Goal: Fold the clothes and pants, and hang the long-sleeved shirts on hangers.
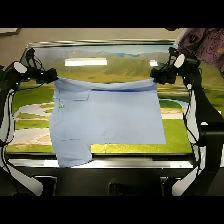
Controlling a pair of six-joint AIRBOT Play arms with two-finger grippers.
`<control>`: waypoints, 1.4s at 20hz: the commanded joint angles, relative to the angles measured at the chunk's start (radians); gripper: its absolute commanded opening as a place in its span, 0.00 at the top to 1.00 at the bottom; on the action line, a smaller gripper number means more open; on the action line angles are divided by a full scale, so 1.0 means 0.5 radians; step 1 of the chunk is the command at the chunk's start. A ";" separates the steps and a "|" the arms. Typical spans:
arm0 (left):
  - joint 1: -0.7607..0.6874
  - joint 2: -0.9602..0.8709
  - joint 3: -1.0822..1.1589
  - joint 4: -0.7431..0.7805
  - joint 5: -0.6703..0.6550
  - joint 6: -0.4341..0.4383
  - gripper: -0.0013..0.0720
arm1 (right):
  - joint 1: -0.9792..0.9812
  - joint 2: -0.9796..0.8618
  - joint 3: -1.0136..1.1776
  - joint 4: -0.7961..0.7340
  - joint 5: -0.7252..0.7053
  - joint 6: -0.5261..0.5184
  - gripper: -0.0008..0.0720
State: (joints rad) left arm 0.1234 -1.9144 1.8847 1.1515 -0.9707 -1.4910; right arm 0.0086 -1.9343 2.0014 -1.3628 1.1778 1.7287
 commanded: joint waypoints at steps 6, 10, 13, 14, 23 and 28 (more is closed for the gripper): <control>0.060 0.049 0.081 -0.030 -0.141 0.156 0.96 | 0.000 0.108 0.005 -0.245 -0.020 0.066 0.94; 0.134 0.089 0.081 -0.032 -0.106 0.156 0.96 | 0.000 0.152 0.005 -0.297 -0.040 0.061 0.94; 0.121 0.089 0.081 -0.062 0.027 0.156 0.96 | 0.001 0.152 0.005 -0.260 -0.098 0.076 0.94; 0.109 0.089 0.081 -0.061 0.071 0.156 0.96 | 0.001 0.152 0.005 -0.259 -0.118 0.076 0.94; 0.077 0.108 0.078 0.130 -0.578 -0.073 0.96 | 0.000 0.152 0.004 -0.269 0.364 -0.009 0.94; 0.075 0.108 0.014 0.220 -0.932 -0.079 0.96 | 0.001 0.114 -0.021 -0.284 0.668 -0.062 0.94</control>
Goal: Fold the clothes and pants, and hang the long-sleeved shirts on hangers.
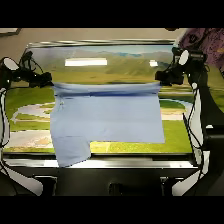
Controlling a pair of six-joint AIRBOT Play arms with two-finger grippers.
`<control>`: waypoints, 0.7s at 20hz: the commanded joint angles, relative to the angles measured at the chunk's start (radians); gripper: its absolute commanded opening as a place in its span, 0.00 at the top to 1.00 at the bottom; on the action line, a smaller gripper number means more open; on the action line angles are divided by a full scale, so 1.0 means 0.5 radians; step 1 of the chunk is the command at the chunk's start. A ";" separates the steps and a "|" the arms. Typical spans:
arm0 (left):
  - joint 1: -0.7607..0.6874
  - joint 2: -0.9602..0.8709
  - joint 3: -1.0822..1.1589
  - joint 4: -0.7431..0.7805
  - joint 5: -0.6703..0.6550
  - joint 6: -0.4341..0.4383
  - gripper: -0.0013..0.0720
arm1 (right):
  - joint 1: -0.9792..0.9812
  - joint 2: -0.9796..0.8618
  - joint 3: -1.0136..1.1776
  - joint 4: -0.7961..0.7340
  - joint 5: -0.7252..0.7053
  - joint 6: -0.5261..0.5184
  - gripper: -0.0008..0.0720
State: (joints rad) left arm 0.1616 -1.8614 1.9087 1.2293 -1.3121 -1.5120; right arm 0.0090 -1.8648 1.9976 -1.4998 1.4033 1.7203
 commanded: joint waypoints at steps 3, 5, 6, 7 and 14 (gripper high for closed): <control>-0.002 -0.005 -0.066 0.064 -0.289 -0.035 0.96 | 0.000 -0.093 -0.049 -0.009 0.341 -0.052 0.94; -0.002 -0.021 -0.069 0.064 -0.347 -0.031 0.96 | 0.000 -0.132 -0.072 -0.008 0.400 -0.054 0.94; -0.002 -0.036 -0.070 0.064 -0.381 -0.031 0.96 | 0.000 -0.149 -0.072 -0.008 0.423 -0.056 0.94; -0.002 -0.053 -0.070 0.064 -0.406 -0.031 0.96 | 0.000 -0.163 -0.072 -0.008 0.424 -0.060 0.94; -0.039 -0.173 -0.070 0.064 -0.451 -0.043 0.96 | 0.002 -0.267 -0.072 0.012 0.498 -0.061 0.94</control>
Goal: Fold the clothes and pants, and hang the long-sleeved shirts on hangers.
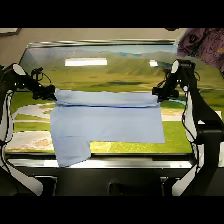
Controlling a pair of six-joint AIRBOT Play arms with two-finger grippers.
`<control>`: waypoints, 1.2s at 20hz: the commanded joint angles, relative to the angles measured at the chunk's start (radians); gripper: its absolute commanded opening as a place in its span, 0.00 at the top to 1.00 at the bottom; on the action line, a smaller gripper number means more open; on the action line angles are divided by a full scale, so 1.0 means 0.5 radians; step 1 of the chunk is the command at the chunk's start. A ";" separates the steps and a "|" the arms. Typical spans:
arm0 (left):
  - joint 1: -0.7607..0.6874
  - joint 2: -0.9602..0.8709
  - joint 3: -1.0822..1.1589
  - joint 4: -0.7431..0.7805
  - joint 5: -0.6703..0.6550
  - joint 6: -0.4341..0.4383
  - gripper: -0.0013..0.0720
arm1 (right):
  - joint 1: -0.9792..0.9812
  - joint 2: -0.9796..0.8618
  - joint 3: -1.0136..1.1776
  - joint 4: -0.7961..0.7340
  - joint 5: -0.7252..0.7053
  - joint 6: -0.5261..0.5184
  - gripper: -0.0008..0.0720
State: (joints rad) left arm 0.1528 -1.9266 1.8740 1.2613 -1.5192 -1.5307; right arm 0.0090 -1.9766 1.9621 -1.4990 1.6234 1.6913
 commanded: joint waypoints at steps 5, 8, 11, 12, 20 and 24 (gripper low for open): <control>-0.046 -0.092 -0.001 0.105 -0.033 -0.090 0.96 | 0.002 -0.143 -0.001 -0.013 0.224 -0.002 0.89; -0.041 -0.080 0.008 0.117 -0.028 -0.111 0.46 | 0.002 -0.117 0.004 -0.185 0.211 -0.021 0.38; -0.002 -0.021 0.082 0.278 -0.122 -0.175 0.02 | -0.037 0.042 0.004 -0.207 0.171 -0.086 0.32; 0.043 0.030 0.082 0.275 -0.124 -0.195 0.02 | -0.074 0.108 0.004 -0.192 0.171 -0.095 0.32; 0.662 1.147 -1.510 -0.153 0.206 -0.134 0.02 | -0.736 0.793 -0.827 0.582 -0.114 -0.354 0.32; 0.693 1.788 -2.543 -0.243 0.380 -0.133 0.02 | -0.746 0.990 -1.075 0.619 -0.261 -0.376 0.32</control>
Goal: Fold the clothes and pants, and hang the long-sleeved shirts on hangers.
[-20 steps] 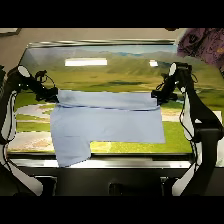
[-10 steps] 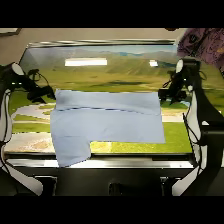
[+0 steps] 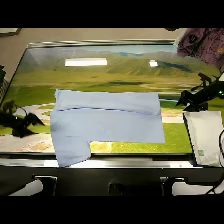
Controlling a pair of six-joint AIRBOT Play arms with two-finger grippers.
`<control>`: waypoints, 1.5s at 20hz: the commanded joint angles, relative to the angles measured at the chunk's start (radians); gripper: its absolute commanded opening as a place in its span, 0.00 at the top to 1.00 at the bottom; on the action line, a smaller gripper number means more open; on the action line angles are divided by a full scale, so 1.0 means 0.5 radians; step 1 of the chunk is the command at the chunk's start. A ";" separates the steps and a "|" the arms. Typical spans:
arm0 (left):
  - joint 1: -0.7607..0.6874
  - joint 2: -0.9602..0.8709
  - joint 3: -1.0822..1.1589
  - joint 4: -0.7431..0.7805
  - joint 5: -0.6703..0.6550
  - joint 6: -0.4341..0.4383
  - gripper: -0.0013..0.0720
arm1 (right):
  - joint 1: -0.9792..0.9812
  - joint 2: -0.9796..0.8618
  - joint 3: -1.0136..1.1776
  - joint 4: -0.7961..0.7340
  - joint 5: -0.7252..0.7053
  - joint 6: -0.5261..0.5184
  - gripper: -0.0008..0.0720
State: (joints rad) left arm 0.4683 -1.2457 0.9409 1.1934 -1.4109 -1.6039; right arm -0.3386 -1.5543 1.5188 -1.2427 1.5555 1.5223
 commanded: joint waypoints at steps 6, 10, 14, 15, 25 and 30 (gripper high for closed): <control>0.038 0.763 -1.121 -0.243 0.179 0.021 0.02 | -0.050 0.154 -0.188 0.187 -0.124 -0.037 0.32; -0.005 0.739 -1.188 -0.454 0.273 0.068 0.02 | -0.051 0.153 -0.188 0.210 -0.100 -0.040 0.32; -0.117 0.615 -1.212 -0.597 0.355 0.147 0.34 | -0.051 0.154 -0.278 0.206 -0.011 -0.114 0.32; -0.155 0.576 -1.212 -0.632 0.339 0.195 0.65 | -0.051 0.154 -0.335 0.206 0.006 -0.114 0.32; -0.192 0.541 -1.212 -0.683 0.288 0.285 0.96 | -0.051 0.159 -0.956 0.158 0.014 -0.233 0.12; -0.192 0.541 -1.212 -0.684 0.287 0.285 0.96 | -0.051 0.233 -1.205 0.165 -0.140 -0.340 0.12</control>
State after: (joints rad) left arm 0.3733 -0.9745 0.3351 0.8536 -1.2678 -1.4628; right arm -0.3641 -1.4536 0.9844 -1.1625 1.5269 1.3857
